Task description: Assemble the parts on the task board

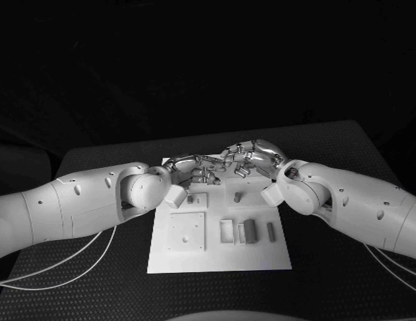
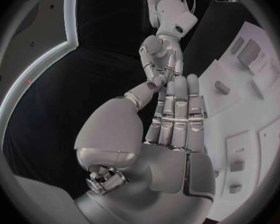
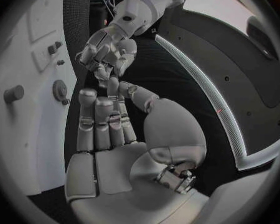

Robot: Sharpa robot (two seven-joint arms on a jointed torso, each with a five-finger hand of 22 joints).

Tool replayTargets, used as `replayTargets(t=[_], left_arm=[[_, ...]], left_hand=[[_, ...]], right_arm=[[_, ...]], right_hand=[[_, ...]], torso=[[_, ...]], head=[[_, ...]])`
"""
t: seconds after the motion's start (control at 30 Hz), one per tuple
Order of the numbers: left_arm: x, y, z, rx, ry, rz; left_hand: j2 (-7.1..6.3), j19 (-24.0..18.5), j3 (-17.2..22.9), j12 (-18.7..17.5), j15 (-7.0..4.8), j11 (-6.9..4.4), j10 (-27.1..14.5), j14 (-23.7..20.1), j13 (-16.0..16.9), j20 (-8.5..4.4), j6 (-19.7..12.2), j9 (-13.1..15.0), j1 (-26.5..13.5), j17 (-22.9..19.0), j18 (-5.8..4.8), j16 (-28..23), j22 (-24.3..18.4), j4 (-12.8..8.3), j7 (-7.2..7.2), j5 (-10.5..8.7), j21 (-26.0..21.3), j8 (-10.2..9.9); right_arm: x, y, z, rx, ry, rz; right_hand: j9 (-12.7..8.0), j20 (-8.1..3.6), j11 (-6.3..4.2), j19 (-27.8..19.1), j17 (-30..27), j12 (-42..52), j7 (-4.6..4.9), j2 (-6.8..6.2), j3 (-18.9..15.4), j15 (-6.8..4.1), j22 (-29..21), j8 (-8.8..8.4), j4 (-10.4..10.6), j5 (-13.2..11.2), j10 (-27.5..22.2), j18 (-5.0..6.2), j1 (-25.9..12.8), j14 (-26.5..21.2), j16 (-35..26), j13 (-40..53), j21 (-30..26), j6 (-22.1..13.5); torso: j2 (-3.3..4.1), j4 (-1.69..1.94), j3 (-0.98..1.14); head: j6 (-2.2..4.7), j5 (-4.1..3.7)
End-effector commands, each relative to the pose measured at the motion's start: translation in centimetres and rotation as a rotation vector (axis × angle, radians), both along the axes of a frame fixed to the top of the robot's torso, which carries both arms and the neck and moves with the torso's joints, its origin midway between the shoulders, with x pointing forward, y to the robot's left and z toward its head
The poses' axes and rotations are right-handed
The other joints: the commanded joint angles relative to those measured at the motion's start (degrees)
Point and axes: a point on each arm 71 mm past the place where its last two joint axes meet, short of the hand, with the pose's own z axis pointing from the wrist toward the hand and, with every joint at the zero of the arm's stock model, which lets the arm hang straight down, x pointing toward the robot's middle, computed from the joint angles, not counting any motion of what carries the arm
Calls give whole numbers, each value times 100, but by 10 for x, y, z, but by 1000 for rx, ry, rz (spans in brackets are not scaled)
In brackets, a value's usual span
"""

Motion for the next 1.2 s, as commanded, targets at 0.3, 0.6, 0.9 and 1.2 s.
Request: replayTargets(t=[0.3, 0.6, 0.9, 1.2], left_arm=[[1, -1, 2, -7, -21, 4], [2, 1, 1, -3, -18, 18], [1, 2, 1, 6, -8, 21], [1, 1, 1, 5, -6, 21]], left_hand=[[50, 70, 99, 18, -16, -13, 79, 62, 8, -25, 64, 6, 34, 82, 63, -17, 7, -2, -17, -10, 26, 39], [61, 75, 122, 4, -21, -17, 92, 71, 7, -36, 70, 1, 1, 119, 53, -28, 10, -2, -19, -10, 27, 37], [-26, 14, 114, -74, 12, 19, 32, 12, -19, -39, -164, -64, -101, 210, 19, -111, 5, -4, 85, -11, -4, -100], [-130, -37, -21, -105, 39, 49, -34, -37, -42, -25, -365, -98, -247, 305, 5, -180, 4, -2, 176, -11, -23, -191]], right_arm=[[-1, -1, 0, 8, 5, 23], [-1, -1, -1, 3, 6, 29], [-2, -2, -1, 0, 5, 29], [-3, -1, -1, -1, 3, 35]], right_hand=[[5, -27, -7, 6, 10, 3, -12, 56, 9, -29, 114, 21, -31, 38, 18, 261, 10, -6, 13, 12, 33, 39], [6, -27, -8, 3, 11, 3, -13, 56, 9, -30, 114, 22, -32, 39, 19, 261, 11, -7, 13, 14, 34, 42], [8, -27, -8, 0, 11, 4, -14, 54, 8, -30, 114, 24, -33, 39, 20, 261, 12, -9, 13, 17, 35, 44], [9, -27, -9, -3, 11, 4, -15, 53, 8, -31, 114, 25, -34, 39, 21, 261, 13, -11, 13, 19, 35, 47]], torso=[[0, 0, 2], [0, 0, 2], [0, 2, 0], [0, 1, 0]], head=[[-12, 5], [-18, 2], [-25, -2], [-29, -1]])
